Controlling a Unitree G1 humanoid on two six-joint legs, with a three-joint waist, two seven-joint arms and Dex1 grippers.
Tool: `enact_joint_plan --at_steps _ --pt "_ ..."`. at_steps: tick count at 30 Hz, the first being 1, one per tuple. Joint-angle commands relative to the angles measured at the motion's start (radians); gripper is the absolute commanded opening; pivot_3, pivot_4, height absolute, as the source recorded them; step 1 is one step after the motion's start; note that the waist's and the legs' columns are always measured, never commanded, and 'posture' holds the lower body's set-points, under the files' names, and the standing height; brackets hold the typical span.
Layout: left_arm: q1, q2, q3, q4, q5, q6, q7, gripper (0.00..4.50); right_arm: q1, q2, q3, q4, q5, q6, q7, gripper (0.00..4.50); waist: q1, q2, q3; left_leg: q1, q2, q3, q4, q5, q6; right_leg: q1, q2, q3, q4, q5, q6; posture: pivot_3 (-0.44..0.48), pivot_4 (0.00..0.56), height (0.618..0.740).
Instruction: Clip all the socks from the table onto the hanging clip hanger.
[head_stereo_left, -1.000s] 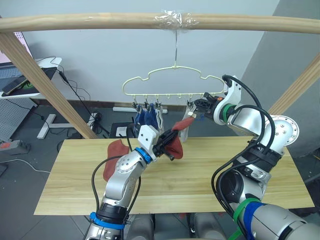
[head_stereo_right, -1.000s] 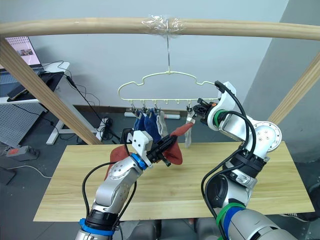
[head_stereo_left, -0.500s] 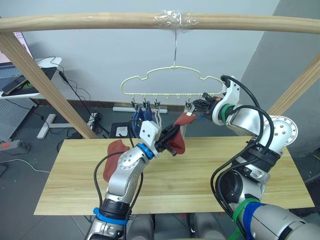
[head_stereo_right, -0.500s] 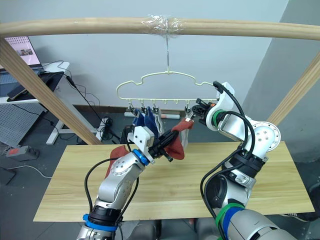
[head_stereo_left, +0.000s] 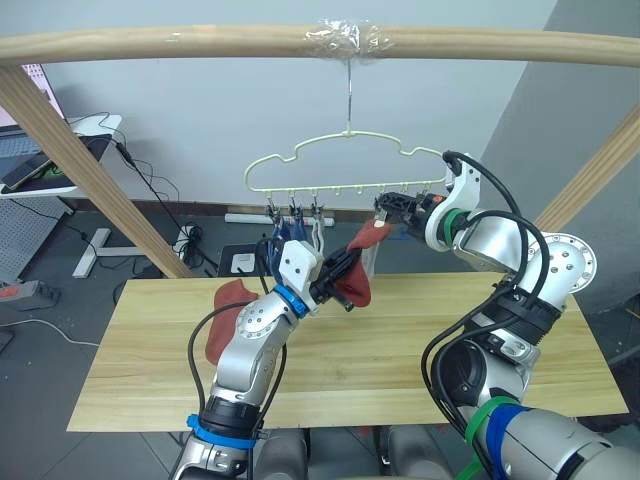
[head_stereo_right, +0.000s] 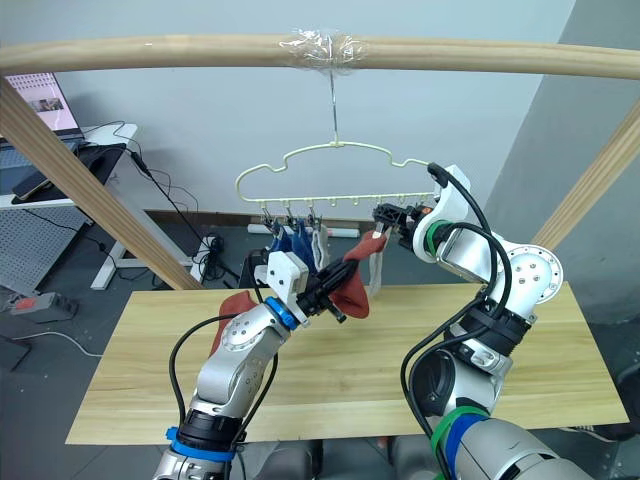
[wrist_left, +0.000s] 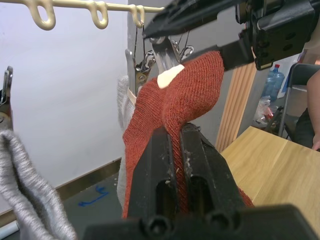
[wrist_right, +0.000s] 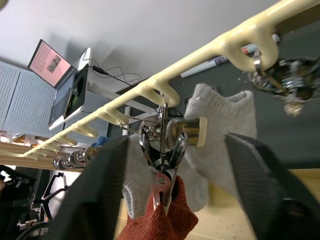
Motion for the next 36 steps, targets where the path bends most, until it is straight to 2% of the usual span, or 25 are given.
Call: enact_joint_plan --at_steps 1,5,9,13,16,20,21,25,29,34,36 --pt "-0.019 -0.009 -0.012 -0.033 -0.013 0.005 -0.007 0.00 -0.008 -0.024 0.013 -0.036 0.042 0.008 0.054 4.48 0.000 0.000 0.000 0.000 0.000 0.000 0.000 0.000 0.000 0.000 0.000 0.000 0.000 0.000 0.000 -0.022 0.190 0.740" --pt "-0.008 -0.023 -0.044 -0.051 -0.046 0.051 -0.032 0.00 0.057 -0.103 0.054 -0.066 0.223 0.008 0.126 4.48 0.001 0.000 0.000 -0.001 0.000 0.000 0.000 0.000 0.000 0.000 0.000 0.000 -0.001 0.000 0.000 -0.035 0.195 0.740" --pt "0.005 -0.031 -0.086 -0.095 -0.134 0.187 -0.083 1.02 0.162 -0.255 0.116 -0.107 0.367 0.008 0.176 4.50 0.000 0.000 0.001 -0.001 0.000 0.001 0.000 -0.001 0.001 0.000 0.000 0.001 -0.002 -0.001 0.001 -0.042 0.194 0.740" --pt "0.004 -0.035 -0.068 -0.109 -0.211 0.325 -0.061 2.22 0.219 -0.332 0.146 -0.143 0.419 0.005 0.191 4.50 -0.011 0.003 0.004 -0.001 0.000 0.001 0.000 -0.001 0.003 0.000 0.000 0.001 -0.001 -0.002 0.002 -0.051 0.195 0.740" --pt "0.011 -0.014 -0.028 -0.098 -0.239 0.378 -0.049 3.16 0.267 -0.388 0.206 -0.200 0.389 -0.040 0.219 4.50 -0.023 0.003 0.004 0.000 0.000 0.001 0.000 -0.002 0.003 0.000 0.001 0.001 -0.001 -0.002 0.002 -0.052 0.192 0.740" --pt "0.060 0.064 0.015 -0.141 -0.244 0.405 -0.067 4.31 0.382 -0.472 0.346 -0.308 0.264 -0.181 0.310 4.50 -0.032 0.003 0.004 0.000 0.000 0.001 0.000 -0.002 0.003 0.000 0.001 0.001 -0.001 -0.002 0.002 -0.048 0.191 0.740" --pt "0.078 0.087 0.023 -0.169 -0.240 0.399 -0.067 4.43 0.421 -0.502 0.405 -0.336 0.187 -0.257 0.342 4.50 -0.031 0.003 0.004 0.000 0.000 0.001 0.000 -0.002 0.003 0.000 0.001 0.001 -0.002 -0.002 0.002 -0.048 0.191 0.740" --pt "0.133 0.153 0.062 -0.280 -0.227 0.367 -0.049 4.43 0.532 -0.570 0.605 -0.373 -0.104 -0.558 0.417 4.50 -0.026 0.002 0.006 -0.001 0.000 0.003 0.000 -0.002 0.002 -0.002 0.000 0.002 -0.002 -0.003 0.003 -0.023 0.186 0.740" --pt "0.158 0.214 0.077 -0.363 -0.187 0.362 -0.013 4.50 0.570 -0.548 0.723 -0.337 -0.313 -0.776 0.419 3.66 -0.025 -0.003 0.009 0.000 0.000 0.003 0.000 -0.002 0.002 -0.002 -0.001 0.003 -0.002 -0.003 0.003 0.004 0.184 0.740" --pt "0.192 0.258 0.077 -0.446 -0.017 0.282 0.121 4.50 0.578 -0.476 0.788 -0.286 -0.472 -0.944 0.404 3.66 -0.019 -0.007 0.011 0.000 0.000 0.003 0.000 -0.002 0.002 -0.002 -0.001 0.003 -0.002 -0.002 0.003 0.030 0.182 0.740" --pt "0.215 0.266 0.094 -0.478 -0.057 0.289 0.097 4.50 0.576 -0.453 0.802 -0.252 -0.530 -1.004 0.399 3.02 -0.011 -0.008 0.011 -0.001 0.000 0.004 0.000 -0.002 0.002 -0.002 -0.001 0.004 -0.002 -0.002 0.003 0.039 0.181 0.740"
